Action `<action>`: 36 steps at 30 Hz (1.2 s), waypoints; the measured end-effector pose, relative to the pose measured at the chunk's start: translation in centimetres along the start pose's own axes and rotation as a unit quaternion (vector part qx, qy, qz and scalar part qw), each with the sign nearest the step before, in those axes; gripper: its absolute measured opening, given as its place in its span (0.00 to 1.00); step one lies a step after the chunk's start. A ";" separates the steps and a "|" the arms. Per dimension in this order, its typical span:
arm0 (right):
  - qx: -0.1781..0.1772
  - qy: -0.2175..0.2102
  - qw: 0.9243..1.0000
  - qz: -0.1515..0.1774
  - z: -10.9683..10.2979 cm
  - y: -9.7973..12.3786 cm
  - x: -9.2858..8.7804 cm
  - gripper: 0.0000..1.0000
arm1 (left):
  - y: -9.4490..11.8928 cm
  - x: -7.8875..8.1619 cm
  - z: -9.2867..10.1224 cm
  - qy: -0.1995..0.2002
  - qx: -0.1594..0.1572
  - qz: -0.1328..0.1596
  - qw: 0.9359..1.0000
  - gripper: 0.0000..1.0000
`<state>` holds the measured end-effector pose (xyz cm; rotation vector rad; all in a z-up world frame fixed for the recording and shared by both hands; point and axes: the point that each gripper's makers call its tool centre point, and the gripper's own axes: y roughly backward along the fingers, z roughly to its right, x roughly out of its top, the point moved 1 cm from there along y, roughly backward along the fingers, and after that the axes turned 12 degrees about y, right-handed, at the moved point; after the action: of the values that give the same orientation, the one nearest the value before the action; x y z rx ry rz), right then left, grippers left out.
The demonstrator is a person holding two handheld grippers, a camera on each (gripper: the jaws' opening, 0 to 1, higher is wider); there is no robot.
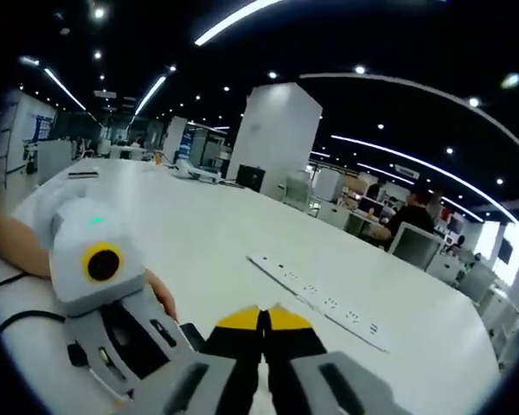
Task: Find the charging cable on the desk, coil it up and secure with Velcro.
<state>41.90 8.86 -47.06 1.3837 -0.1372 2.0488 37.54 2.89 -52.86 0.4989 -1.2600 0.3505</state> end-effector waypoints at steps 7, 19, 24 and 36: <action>0.016 0.038 0.999 -0.032 -0.6 -0.1 -1.5 0.03 | 0.0 0.0 -0.1 0.000 0.000 0.000 1.000 0.11; 0.053 0.057 0.994 -0.072 0.1 0.3 -4.9 0.05 | 0.0 -0.1 -0.1 0.000 0.000 0.001 1.000 0.11; 0.080 0.083 0.989 -0.097 -0.2 0.1 -5.9 0.11 | 0.0 -0.1 0.0 0.000 0.000 0.001 1.000 0.11; 0.103 0.052 0.989 -0.089 0.4 -0.2 -6.1 0.27 | 0.2 0.0 0.1 -0.001 0.000 0.001 1.000 0.11</action>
<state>43.77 6.04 -52.19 1.3526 0.2404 2.0231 37.34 2.98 -52.82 0.4982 -1.2618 0.3526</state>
